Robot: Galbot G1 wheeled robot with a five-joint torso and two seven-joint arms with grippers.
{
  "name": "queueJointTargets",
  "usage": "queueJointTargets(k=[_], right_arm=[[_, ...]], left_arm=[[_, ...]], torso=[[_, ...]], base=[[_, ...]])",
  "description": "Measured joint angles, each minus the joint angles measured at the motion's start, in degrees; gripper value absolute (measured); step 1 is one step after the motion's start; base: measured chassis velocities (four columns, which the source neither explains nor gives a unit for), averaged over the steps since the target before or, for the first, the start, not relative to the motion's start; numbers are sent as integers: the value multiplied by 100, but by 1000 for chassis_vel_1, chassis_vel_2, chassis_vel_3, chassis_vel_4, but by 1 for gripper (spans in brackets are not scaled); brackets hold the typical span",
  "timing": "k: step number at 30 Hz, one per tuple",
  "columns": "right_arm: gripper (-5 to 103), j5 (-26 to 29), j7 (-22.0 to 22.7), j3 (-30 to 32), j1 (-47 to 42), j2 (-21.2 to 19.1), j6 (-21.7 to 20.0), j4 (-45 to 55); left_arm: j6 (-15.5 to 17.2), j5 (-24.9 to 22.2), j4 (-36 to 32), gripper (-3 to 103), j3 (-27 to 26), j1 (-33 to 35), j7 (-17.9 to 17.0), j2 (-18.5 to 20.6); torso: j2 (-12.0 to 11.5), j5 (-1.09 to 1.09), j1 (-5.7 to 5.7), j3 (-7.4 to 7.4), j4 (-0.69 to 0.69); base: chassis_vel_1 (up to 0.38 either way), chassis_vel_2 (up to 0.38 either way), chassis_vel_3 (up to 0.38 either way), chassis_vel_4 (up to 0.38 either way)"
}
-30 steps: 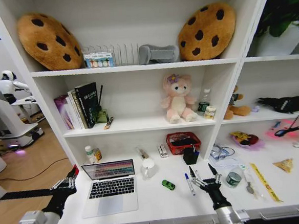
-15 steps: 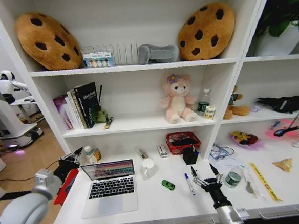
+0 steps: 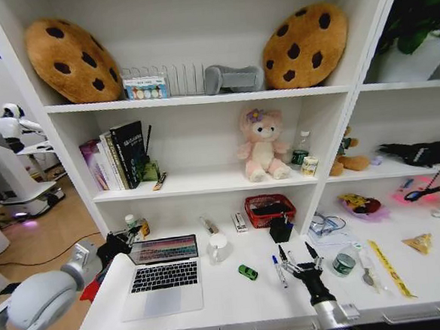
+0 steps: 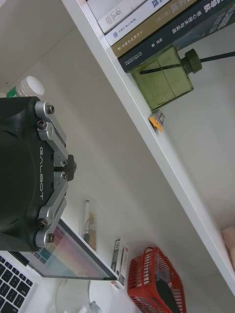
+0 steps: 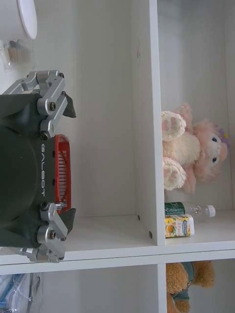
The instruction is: Organize the objects on the table.
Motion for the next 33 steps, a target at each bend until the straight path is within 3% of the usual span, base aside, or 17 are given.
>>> queueJointTargets(k=[11, 33], right_arm=[[100, -117, 1, -24, -46, 108, -7, -8], [100, -185, 16, 86, -79, 324, 59, -109]], left_arm=[[-159, 92, 420, 0, 35, -40, 470, 481], [-284, 454, 597, 0, 353, -4, 1063, 709]], torso=[[0, 0, 0, 0, 0], [1, 1, 0, 0, 0]], base=[[0, 0, 0, 0], [0, 0, 0, 0]])
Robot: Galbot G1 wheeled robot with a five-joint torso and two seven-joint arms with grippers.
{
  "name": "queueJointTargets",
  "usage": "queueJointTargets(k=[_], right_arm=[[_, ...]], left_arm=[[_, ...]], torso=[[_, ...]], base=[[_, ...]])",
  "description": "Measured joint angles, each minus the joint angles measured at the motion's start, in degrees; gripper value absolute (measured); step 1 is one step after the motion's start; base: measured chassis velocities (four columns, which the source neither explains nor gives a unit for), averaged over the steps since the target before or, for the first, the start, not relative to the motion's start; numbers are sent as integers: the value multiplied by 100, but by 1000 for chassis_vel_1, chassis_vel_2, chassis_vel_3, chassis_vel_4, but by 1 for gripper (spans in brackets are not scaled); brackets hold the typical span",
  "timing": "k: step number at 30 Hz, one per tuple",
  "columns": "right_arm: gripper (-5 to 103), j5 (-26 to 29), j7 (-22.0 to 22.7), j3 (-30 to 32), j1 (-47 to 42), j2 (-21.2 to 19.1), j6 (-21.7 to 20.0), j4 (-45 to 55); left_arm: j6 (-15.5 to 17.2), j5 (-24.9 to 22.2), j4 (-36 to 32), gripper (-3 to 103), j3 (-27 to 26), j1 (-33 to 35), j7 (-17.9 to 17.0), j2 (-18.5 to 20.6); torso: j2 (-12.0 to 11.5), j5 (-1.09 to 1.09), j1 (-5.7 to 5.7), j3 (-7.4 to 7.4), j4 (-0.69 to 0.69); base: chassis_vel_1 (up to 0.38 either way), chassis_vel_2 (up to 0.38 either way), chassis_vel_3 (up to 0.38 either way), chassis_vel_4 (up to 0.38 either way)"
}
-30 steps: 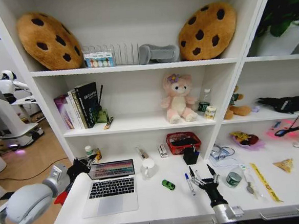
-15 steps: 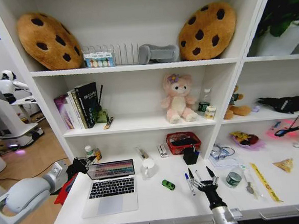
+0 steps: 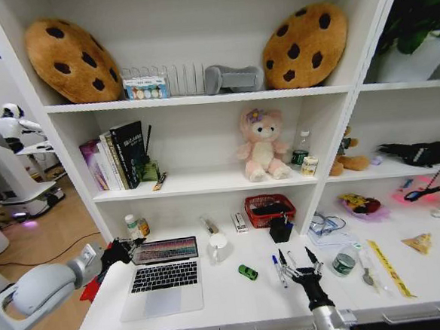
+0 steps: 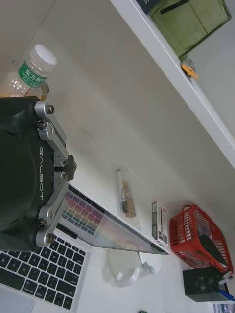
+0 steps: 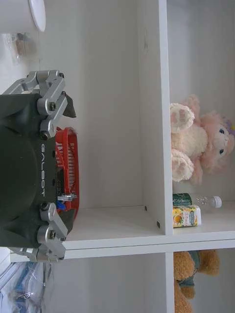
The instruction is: Organize the objects on the table.
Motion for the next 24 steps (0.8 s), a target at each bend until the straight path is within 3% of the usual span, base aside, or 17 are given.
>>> queueJointTargets(k=[12, 17, 18, 24], right_arm=[[100, 15, 111, -31, 167, -30, -17, -46], [100, 62, 189, -43, 241, -104, -72, -41], [100, 84, 195, -38, 258, -125, -79, -28], [100, 97, 203, 1, 247, -103, -72, -7]], left_arm=[[48, 275, -623, 0, -56, 493, 317, -112], [64, 553, -835, 0, -273, 999, 626, -257], [3, 764, -834, 0, -338, 1218, 856, -348], [-311, 1004, -713, 0, -278, 1363, 654, -731]], torso=[[0, 0, 0, 0, 0], [0, 0, 0, 0, 0], [0, 0, 0, 0, 1], [0, -1, 0, 0, 0]], base=[[0, 0, 0, 0], [0, 0, 0, 0], [0, 0, 0, 0], [0, 0, 0, 0]])
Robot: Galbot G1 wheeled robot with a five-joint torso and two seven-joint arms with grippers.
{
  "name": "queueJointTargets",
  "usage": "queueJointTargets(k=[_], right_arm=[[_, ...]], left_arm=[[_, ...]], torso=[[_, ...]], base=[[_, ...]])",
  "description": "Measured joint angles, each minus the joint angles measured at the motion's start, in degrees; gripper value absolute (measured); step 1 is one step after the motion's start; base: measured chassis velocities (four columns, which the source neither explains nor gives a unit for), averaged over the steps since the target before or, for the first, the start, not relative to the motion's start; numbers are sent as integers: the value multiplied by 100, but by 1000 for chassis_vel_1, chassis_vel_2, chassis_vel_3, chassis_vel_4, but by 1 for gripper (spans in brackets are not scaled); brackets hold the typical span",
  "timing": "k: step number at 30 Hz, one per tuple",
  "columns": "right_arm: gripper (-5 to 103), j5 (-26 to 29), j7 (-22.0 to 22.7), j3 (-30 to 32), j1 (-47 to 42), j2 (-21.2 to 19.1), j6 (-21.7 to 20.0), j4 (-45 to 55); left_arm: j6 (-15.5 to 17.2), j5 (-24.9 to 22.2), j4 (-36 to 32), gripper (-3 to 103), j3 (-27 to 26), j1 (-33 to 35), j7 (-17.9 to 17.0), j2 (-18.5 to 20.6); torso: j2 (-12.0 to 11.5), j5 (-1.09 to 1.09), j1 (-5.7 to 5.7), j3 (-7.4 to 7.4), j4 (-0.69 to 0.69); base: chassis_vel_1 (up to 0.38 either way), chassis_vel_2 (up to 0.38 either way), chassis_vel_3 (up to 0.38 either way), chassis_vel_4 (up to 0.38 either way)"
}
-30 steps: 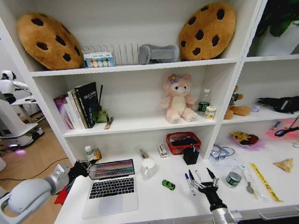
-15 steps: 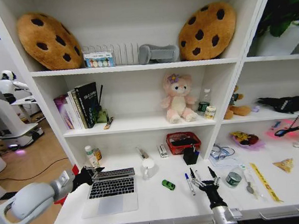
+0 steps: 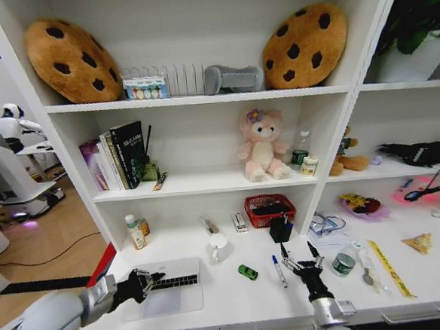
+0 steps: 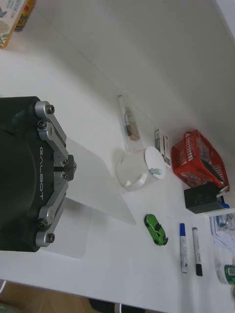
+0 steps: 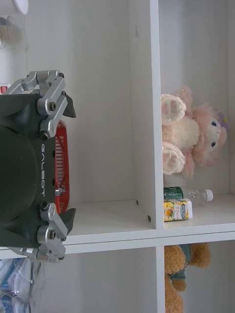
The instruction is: Organize the objects on the table.
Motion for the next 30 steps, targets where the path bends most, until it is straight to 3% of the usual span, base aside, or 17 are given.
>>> queueJointTargets(k=[2, 3, 5, 8, 9, 10, 12, 14, 20, 22, 29, 30], right_arm=[[100, 0, 13, 8, -35, 35, 13, -1], [100, 0, 13, 8, -35, 35, 13, -1], [100, -3, 43, -4, -58, 44, 13, 17], [100, -6, 79, -21, -68, 35, -2, 50], [100, -5, 107, -32, -78, 19, -20, 78], [100, 29, 189, -55, -115, -31, -73, 152], [100, 73, 214, -59, -139, -60, -107, 197], [100, 157, 268, -59, -196, -137, -171, 270], [100, 123, 413, -61, -310, -165, -291, 382], [100, 65, 438, -75, -423, -104, -305, 441], [100, -104, 377, -23, -681, -18, -302, 489], [100, -167, 352, -2, -712, -4, -292, 497]], left_arm=[[-172, -73, 93, 0, 128, -65, -710, -394], [-172, -73, 93, 0, 128, -65, -710, -394], [-296, -382, 141, 0, 244, -159, -1477, -941], [-359, -527, 174, 0, 266, -229, -1764, -1237], [-413, -614, 209, 0, 271, -281, -1976, -1425], [-487, -833, 248, 0, 230, -363, -2467, -1806], [-509, -918, 256, 0, 170, -393, -2649, -1970], [-638, -1084, 298, 0, -15, -430, -3099, -2369], [-949, -1122, 316, 0, -409, -353, -3423, -2908], [-1024, -1061, 201, 0, -663, -318, -3452, -3258], [-937, -858, -229, 0, -841, 48, -2937, -3828], [-936, -738, -264, 6, -833, 99, -2822, -3896]], torso=[[0, 0, 0, 0, -1], [0, 0, 0, 0, -1], [0, 0, 0, 0, 1], [0, 0, 0, 0, 2], [0, -1, 0, 0, 1], [0, 0, 0, 0, -1], [0, 0, 0, 0, 0], [0, 0, 0, 0, 1], [0, 0, 0, 0, 2], [0, 0, 0, 0, -1], [0, 1, 0, 0, 2], [0, 1, 0, 0, 0]], base=[[0, 0, 0, 0], [0, 0, 0, 0], [0, 0, 0, 0], [0, 0, 0, 0], [0, 0, 0, 0], [0, 0, 0, 0], [0, 0, 0, 0], [0, 0, 0, 0], [0, 0, 0, 0], [0, 0, 0, 0], [0, 0, 0, 0], [0, 0, 0, 0]])
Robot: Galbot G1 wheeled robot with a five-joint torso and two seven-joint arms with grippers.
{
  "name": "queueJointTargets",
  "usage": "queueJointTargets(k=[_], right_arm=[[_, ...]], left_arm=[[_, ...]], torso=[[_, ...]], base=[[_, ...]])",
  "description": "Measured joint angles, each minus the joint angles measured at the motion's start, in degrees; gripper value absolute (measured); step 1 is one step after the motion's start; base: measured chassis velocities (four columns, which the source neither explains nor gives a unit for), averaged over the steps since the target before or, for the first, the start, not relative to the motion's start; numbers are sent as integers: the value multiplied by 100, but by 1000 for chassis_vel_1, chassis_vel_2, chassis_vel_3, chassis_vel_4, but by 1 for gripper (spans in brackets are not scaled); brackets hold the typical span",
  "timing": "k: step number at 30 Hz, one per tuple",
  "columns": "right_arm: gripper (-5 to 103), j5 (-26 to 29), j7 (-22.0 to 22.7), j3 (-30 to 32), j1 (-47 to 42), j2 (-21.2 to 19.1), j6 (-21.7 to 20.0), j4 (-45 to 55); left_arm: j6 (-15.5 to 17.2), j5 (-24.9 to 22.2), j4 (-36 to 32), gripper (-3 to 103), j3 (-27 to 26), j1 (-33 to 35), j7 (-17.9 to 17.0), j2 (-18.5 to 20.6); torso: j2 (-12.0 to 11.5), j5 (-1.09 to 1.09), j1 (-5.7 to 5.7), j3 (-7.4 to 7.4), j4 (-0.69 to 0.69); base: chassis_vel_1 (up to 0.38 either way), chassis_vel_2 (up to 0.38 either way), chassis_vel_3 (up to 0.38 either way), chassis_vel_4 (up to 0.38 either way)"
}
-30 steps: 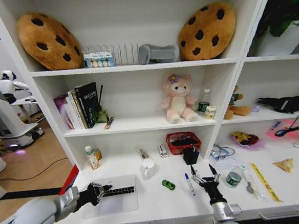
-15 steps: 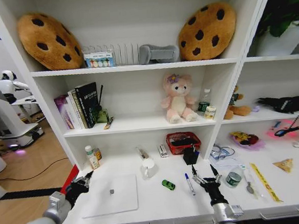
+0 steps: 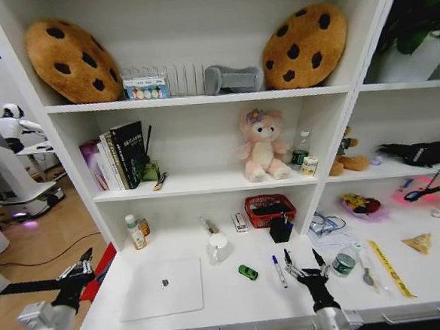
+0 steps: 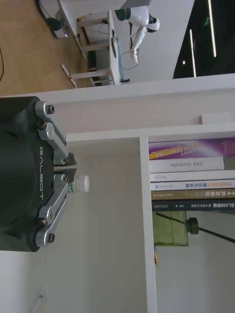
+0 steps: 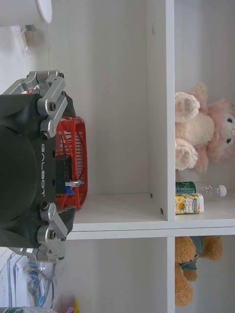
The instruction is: Organize the objects on the table.
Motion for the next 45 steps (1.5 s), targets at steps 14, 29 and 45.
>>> queueJointTargets(k=[14, 29, 45], right_arm=[[100, -12, -217, -33, -132, -112, -79, 266], [100, -169, -298, -116, -140, -329, -195, 255], [100, 54, -1686, -702, 132, -1579, -1142, -126]], left_arm=[[125, 226, -308, 56, 147, 71, 147, -150], [172, 238, -324, 100, 235, 82, 129, -213], [207, 331, -272, 100, 340, 58, -26, -230]], torso=[[-1, -2, 0, 1, 1], [0, -1, 1, 1, 1], [0, -1, 1, 1, 1]], base=[[0, 0, 0, 0], [0, 0, 0, 0], [0, 0, 0, 0]])
